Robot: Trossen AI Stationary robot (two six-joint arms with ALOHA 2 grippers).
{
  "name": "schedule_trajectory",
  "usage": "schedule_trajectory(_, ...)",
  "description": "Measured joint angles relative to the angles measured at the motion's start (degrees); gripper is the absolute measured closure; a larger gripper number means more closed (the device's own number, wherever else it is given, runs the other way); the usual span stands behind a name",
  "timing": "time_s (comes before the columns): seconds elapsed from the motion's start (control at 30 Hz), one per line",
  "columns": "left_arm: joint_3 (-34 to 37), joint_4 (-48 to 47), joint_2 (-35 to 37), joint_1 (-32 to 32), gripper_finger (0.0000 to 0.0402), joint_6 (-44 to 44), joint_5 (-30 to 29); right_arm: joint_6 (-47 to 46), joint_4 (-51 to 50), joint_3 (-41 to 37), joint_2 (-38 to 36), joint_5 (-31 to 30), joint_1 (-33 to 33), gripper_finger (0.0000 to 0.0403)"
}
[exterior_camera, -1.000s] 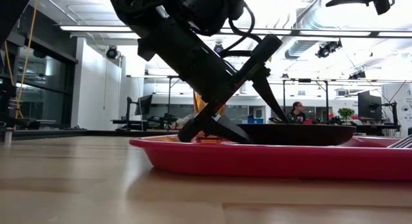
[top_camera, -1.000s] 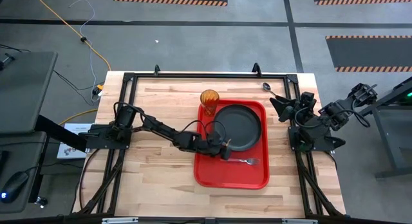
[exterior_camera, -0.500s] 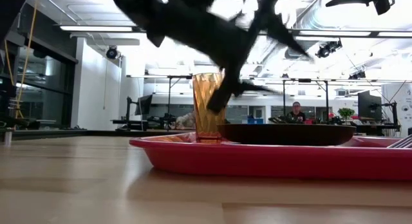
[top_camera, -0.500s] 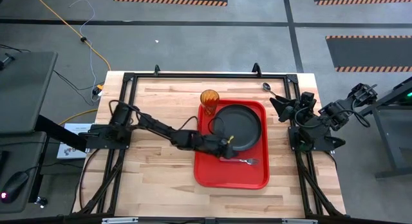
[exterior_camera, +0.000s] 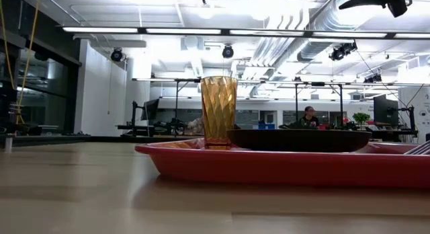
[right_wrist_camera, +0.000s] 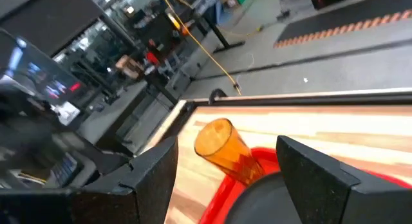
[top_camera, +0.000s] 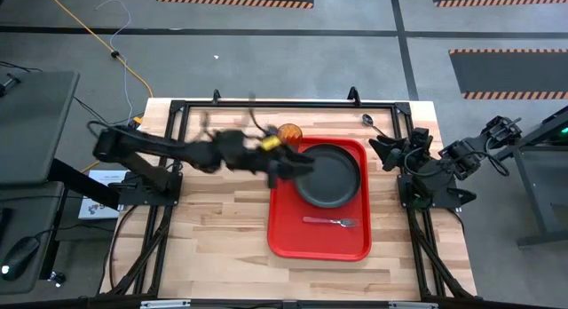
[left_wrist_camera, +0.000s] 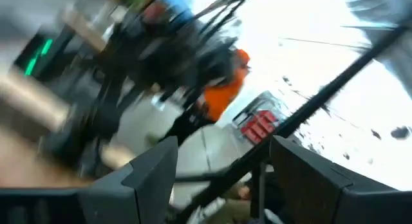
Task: Pick and place plate/cup/fork/spoon on tray
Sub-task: Put the black spoon on the red tray to the bottom of the pink fork
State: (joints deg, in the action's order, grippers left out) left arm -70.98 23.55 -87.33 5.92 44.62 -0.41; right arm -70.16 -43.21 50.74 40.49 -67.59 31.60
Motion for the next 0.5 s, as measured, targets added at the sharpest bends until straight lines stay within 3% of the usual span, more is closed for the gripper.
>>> schedule_trajectory(0.1, -0.04, -0.43, 5.43, -1.76, 0.0163, -9.49, 4.85, 0.13, -0.9, 0.0, 0.0, 4.64, -3.87, 0.0148)
schedule_trajectory(0.2, -0.07, -4.25, 9.72, -3.43, 0.0163, -14.7, 5.66, 3.12, -1.99, 0.0, 0.06, 11.68, -9.44, 0.0148)
schedule_trajectory(0.37, -0.09, -15.3, 13.55, -7.54, 0.0163, -15.08, -1.21, 10.6, -4.72, 0.0, 0.07, 22.08, -21.32, 0.0148)
schedule_trajectory(0.5, -0.02, -21.2, 14.12, -11.38, 0.0163, -13.38, -1.13, 11.74, -9.93, 0.0, 0.73, 30.99, -33.63, 0.0148)
